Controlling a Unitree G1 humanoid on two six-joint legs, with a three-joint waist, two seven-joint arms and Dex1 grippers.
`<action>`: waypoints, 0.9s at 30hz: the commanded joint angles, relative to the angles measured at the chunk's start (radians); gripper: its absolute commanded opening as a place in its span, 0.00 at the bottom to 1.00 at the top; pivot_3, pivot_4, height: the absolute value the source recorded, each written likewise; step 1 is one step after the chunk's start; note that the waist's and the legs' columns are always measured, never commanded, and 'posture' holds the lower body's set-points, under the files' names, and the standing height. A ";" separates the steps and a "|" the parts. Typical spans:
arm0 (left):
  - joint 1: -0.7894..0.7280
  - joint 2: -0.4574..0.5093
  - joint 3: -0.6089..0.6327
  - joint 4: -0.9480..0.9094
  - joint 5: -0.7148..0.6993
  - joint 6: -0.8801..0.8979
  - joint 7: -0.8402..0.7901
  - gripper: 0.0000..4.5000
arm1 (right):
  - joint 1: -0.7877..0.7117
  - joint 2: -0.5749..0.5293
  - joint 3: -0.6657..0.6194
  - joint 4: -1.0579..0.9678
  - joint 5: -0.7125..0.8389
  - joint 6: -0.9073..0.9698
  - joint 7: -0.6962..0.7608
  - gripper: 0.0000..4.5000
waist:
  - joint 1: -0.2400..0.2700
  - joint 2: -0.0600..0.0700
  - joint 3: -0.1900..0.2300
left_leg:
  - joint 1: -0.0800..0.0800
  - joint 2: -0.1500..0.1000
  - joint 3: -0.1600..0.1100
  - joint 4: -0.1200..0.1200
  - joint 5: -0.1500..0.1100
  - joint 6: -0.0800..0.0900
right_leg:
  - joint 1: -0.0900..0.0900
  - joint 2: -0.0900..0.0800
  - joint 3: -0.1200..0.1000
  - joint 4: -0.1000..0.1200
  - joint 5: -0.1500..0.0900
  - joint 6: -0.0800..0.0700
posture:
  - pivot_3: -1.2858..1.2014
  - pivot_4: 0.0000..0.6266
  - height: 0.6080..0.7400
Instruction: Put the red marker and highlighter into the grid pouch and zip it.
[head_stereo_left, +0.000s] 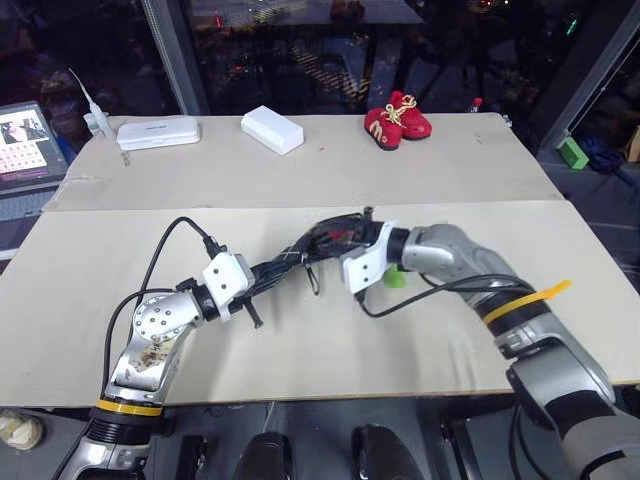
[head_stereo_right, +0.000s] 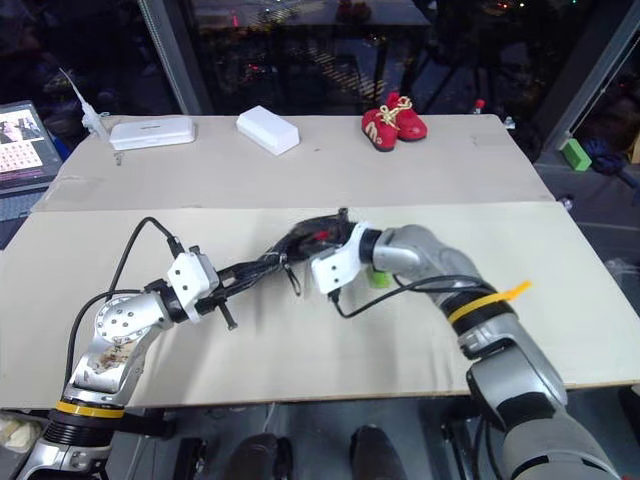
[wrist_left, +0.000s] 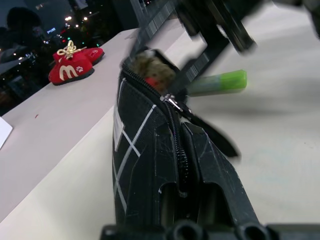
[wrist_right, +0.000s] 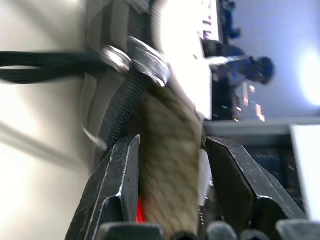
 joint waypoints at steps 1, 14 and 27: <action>-0.013 -0.003 -0.003 -0.018 -0.014 -0.012 -0.004 0.00 | 0.019 -0.058 -0.077 -0.072 0.166 0.008 0.096 0.53 | 0.001 0.000 0.000 | 0.000 0.000 0.000 0.000 0.000 0.000 | 0.000 0.000 0.000 -0.001 0.000 0.000 | 0.52 0.24 1.00; 0.018 -0.005 0.004 -0.033 -0.011 -0.018 0.008 0.00 | 0.286 -0.029 -0.280 -0.594 0.652 1.232 0.266 0.53 | -0.003 0.000 0.000 | 0.002 0.002 0.000 0.000 0.000 0.000 | 0.001 0.000 0.003 0.002 0.000 0.000 | 0.52 0.24 1.00; 0.027 -0.006 0.005 -0.038 -0.009 -0.018 0.018 0.00 | 0.271 0.138 -0.454 -0.562 0.640 1.792 -0.063 0.53 | 0.003 0.000 0.000 | -0.001 -0.002 0.000 0.000 0.000 0.000 | 0.000 0.001 0.002 -0.001 0.000 0.000 | 0.52 0.24 1.00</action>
